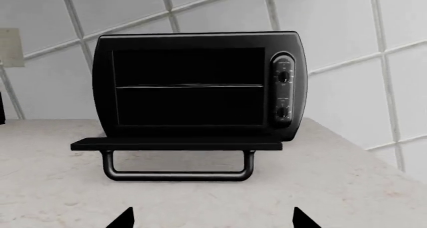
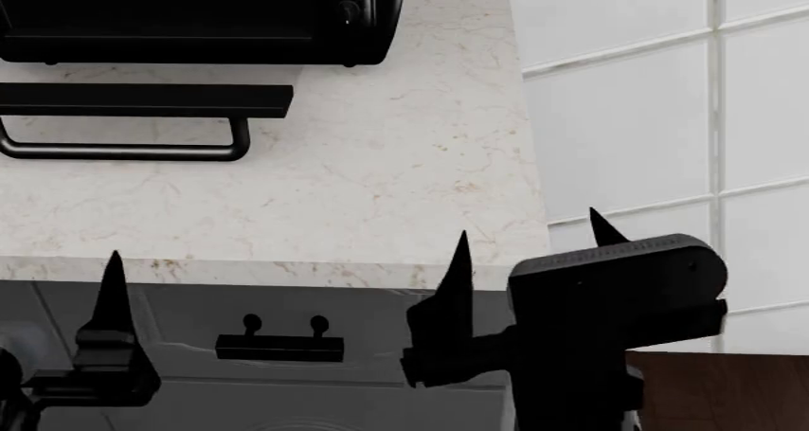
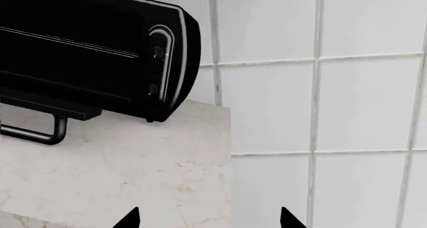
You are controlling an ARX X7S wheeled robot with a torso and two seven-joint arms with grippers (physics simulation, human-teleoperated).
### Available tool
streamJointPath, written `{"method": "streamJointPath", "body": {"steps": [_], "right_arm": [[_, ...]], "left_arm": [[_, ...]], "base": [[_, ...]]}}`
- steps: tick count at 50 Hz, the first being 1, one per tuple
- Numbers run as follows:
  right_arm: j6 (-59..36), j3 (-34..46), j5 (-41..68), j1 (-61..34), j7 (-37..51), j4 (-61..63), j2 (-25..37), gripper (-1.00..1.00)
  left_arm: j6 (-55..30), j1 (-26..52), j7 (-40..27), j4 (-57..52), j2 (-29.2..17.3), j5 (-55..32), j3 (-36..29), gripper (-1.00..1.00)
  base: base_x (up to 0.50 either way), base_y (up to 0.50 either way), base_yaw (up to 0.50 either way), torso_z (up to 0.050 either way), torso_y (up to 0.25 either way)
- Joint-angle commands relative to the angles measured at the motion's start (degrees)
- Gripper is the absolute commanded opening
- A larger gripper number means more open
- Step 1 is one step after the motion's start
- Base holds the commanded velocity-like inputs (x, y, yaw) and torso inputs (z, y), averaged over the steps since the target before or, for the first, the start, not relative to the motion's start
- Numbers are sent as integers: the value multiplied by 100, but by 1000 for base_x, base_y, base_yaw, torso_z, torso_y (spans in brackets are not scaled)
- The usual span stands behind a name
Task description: Fully slide the toaster oven rack0 out.
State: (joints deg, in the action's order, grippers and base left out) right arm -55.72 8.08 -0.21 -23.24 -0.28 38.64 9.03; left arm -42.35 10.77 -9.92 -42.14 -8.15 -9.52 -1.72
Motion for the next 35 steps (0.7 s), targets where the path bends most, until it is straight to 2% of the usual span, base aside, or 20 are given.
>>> {"method": "streamJointPath", "body": {"steps": [1,6,12,15,16,21,23,29,35], "right_arm": [[-1430,144,23,-1171,-178,588,205,100],[-2057,96,166,-1825,-367,724,200,100],[-2323,-135,337,-2382,-580,545,111,100],[-2385,-342,441,-2678,-703,323,28,100],[-2277,-42,279,-2767,-552,214,224,100],[-2519,34,411,-2968,-704,-4,218,100],[-2411,271,312,-2967,-612,-66,372,100],[-2166,-102,426,-2874,-690,-234,202,100],[-2152,30,379,-2867,-600,-193,217,100]], "left_arm": [[-1626,1077,-168,-1171,-172,-270,202,100],[-2436,1856,-159,-1345,-198,-468,269,100],[-3182,2610,-68,-1355,-202,-705,370,100],[-3142,2799,5,-1161,-289,-729,367,100],[-3167,2859,38,-1121,-282,-761,442,100],[-3408,3213,-15,-1156,-302,-793,442,100],[-3239,3361,-46,-895,-389,-708,314,100],[-2926,3314,-13,-490,-431,-664,181,100],[-2854,3262,-27,-474,-477,-655,177,100]], "base": [[0,0,0,0,0],[0,0,0,0,0],[0,0,0,0,0],[0,0,0,0,0],[0,0,0,0,0],[0,0,0,0,0],[0,0,0,0,0],[0,0,0,0,0],[0,0,0,0,0]]}}
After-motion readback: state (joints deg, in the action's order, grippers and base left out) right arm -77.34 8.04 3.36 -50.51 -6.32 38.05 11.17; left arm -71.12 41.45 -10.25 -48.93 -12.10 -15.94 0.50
